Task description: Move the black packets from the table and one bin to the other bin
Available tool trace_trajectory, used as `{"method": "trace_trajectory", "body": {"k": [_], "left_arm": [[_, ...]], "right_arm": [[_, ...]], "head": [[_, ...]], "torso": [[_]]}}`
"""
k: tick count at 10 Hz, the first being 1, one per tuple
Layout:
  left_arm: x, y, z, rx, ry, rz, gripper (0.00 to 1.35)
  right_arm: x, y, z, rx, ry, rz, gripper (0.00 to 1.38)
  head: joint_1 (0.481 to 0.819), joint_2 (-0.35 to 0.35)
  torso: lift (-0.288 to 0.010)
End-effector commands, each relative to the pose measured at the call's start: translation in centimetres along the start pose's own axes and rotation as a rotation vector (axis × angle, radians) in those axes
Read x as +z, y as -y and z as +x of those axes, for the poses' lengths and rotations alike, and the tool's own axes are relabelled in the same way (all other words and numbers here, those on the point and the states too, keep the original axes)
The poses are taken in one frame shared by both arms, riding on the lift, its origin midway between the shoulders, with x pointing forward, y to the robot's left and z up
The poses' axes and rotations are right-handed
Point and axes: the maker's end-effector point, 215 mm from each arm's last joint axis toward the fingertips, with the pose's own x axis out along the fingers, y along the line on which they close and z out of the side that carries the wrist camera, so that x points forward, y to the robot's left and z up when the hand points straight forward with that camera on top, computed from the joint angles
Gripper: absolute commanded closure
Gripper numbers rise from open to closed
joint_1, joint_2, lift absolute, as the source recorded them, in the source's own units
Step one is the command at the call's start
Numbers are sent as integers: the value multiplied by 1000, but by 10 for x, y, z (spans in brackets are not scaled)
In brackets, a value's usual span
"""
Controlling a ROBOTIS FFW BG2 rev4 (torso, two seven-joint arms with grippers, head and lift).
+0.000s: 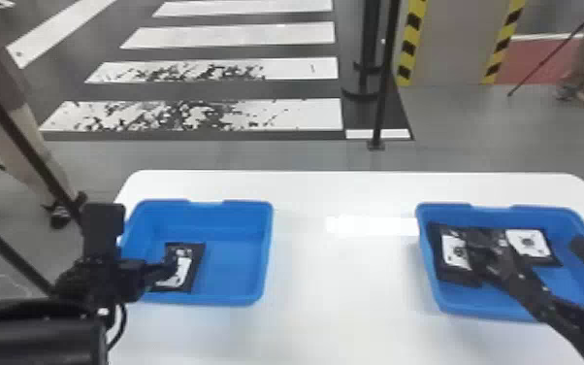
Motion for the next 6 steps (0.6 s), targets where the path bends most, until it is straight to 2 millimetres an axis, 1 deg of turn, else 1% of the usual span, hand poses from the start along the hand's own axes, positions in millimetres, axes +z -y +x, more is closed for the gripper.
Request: {"method": "trace_trajectory", "body": {"k": [1,2,3,4,5,6], "left_arm": [[-27,-22,-3,39,-88,-31,190],[-38,-26,-4,36,-119,-47,190],[-38,-23,-4,20,-117,-57,188],[-24,-5,-2,-27,-77,-52,183],[3,17,-4,-80,-4,-36,183],[31,29,-14,-80,64,-1,183]], "right_arm": [[-2,-3,-3,4,-7,5,142],[-5,-4,-4,4,-16,10,144],[-6,-4,-4,4,-18,11,142],[-7,-4,-4,6,-23,12,142],[-11,-4,-5,7,-32,16,142],[-12,-4,-5,7,-36,17,142]], "head": [[695,141],[695,174],[695,190],[695,193],[695,188],[695,159]], "torso": [[-110],[-110],[-110],[-110],[-110],[-110]]}}
